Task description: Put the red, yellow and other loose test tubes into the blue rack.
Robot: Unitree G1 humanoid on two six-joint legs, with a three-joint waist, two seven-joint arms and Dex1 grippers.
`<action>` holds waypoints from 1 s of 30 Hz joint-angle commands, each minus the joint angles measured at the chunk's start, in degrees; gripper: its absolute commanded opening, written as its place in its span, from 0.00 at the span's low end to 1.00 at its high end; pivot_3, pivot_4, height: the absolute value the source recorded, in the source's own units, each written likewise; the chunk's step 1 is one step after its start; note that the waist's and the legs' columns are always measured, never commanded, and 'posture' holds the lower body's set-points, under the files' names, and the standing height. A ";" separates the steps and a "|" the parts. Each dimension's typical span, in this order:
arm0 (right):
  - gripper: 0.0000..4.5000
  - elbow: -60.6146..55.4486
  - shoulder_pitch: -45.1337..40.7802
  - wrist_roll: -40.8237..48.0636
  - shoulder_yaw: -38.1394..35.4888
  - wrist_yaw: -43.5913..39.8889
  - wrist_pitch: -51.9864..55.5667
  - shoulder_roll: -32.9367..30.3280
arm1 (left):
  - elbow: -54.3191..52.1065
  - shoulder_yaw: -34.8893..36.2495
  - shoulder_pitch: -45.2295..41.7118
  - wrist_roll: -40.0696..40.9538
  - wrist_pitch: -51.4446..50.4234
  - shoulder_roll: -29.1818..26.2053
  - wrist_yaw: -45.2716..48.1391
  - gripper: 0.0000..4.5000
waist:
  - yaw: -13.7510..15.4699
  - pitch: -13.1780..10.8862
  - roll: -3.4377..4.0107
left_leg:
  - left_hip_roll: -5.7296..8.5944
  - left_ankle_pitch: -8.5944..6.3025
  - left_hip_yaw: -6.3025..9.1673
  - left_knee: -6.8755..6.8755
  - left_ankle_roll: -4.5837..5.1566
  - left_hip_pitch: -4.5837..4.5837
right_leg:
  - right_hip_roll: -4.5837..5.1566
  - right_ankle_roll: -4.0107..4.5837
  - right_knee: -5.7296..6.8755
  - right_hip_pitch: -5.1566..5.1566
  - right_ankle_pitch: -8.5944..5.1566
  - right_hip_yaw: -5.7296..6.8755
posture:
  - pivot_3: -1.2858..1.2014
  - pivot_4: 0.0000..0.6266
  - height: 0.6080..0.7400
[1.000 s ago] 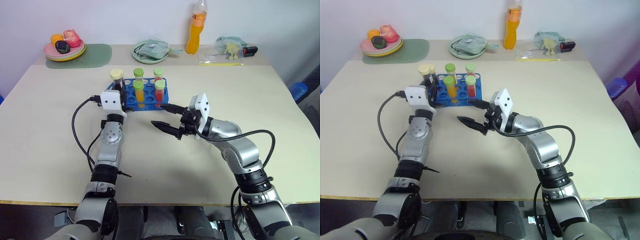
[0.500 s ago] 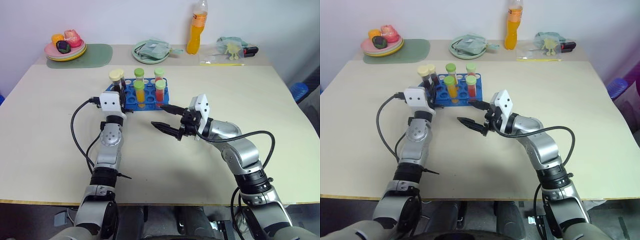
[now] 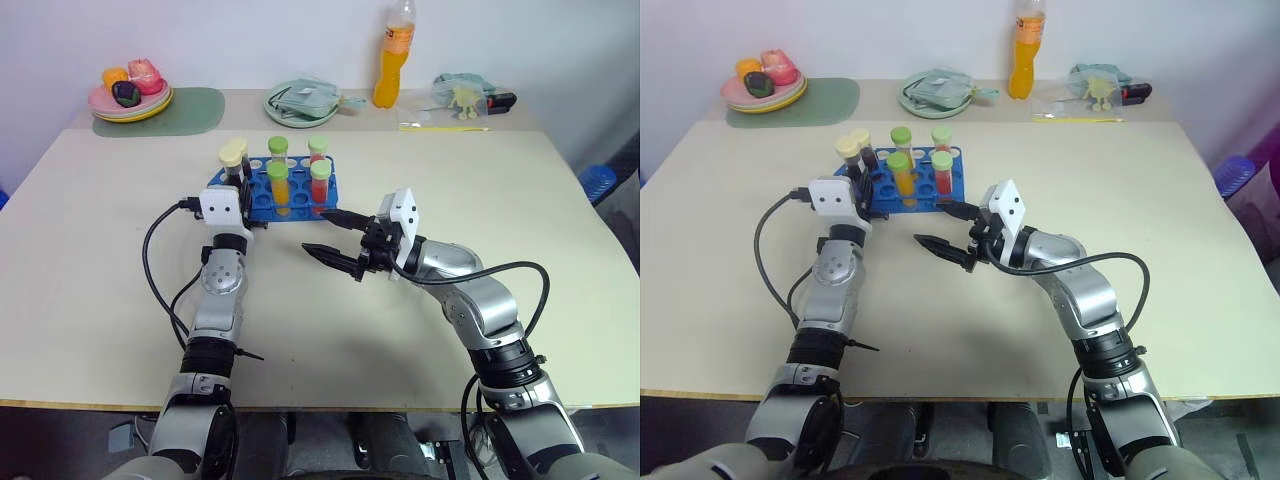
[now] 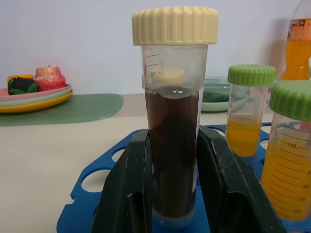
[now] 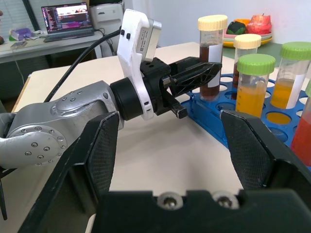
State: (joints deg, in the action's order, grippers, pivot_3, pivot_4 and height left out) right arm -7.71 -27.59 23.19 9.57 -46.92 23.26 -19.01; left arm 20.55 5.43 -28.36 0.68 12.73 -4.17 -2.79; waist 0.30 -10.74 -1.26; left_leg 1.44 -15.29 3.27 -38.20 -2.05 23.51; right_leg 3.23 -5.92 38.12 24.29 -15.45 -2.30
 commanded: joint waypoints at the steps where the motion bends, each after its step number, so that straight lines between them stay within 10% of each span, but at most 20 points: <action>1: 0.82 -1.31 -0.33 0.18 -0.49 -0.06 -1.23 0.55 | 0.48 0.20 -1.40 0.58 0.70 0.39 0.18 0.16 | 0.09 0.00 0.00 | 0.00 0.00 0.00 0.00 0.00 0.00 | 0.00 0.00 0.00 0.00 0.00 0.00 | 0.52 0.24 0.92; 4: 0.82 -1.36 -0.33 0.12 -0.52 -0.04 -1.26 0.51 | 0.95 0.01 -1.60 -0.30 0.97 0.03 -0.23 0.16 | 0.09 0.00 0.00 | 0.01 0.00 0.00 0.00 0.00 0.00 | 0.00 0.00 0.00 0.00 0.00 0.00 | 0.52 0.24 0.92; 11: 0.82 -1.86 0.18 0.00 -0.84 -0.35 -1.38 0.01 | -4.38 0.35 1.37 0.17 0.72 -1.27 0.70 0.95 | -0.04 0.00 0.00 | 0.00 0.00 0.01 0.01 0.00 0.00 | 0.00 0.00 0.00 0.00 0.00 0.00 | 0.52 0.24 0.92; 18: 0.82 -0.78 -0.84 1.16 -4.45 -3.25 -1.21 -4.55 | -27.26 3.37 13.02 8.29 -9.81 -7.04 7.90 0.95 | -1.04 -0.01 0.01 | -0.05 0.00 0.02 0.08 0.00 -0.01 | 0.02 0.01 -0.01 0.01 -0.01 -0.02 | 0.52 0.24 0.92; 21: 0.82 4.71 -0.27 1.10 -11.12 -7.50 -1.52 -13.52 | -39.01 10.08 26.74 15.44 -19.16 -19.33 19.72 0.95 | -1.23 0.00 0.05 | -0.08 -0.01 0.01 0.07 0.01 -0.05 | 0.01 0.03 -0.02 -0.04 -0.01 -0.03 | 0.52 0.24 0.92; 30: 0.82 16.11 3.04 0.34 -17.26 -14.39 -5.37 -23.91 | -46.36 23.30 45.26 24.47 -26.56 -30.62 31.27 0.95 | -0.94 -0.08 0.19 | -0.16 -0.08 -0.05 0.13 0.13 -0.57 | 0.14 0.21 -0.38 -0.78 -0.12 0.02 | 0.52 0.24 0.92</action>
State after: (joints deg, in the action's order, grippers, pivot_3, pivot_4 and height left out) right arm 8.22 -24.14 23.36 -6.11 -60.46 19.64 -41.80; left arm -23.30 26.76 16.53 24.41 -13.63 -34.03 27.62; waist -0.64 -10.82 -1.07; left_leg 1.26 -15.40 3.20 -38.00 -1.88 22.65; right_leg 3.37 -5.65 37.61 23.18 -15.60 -2.28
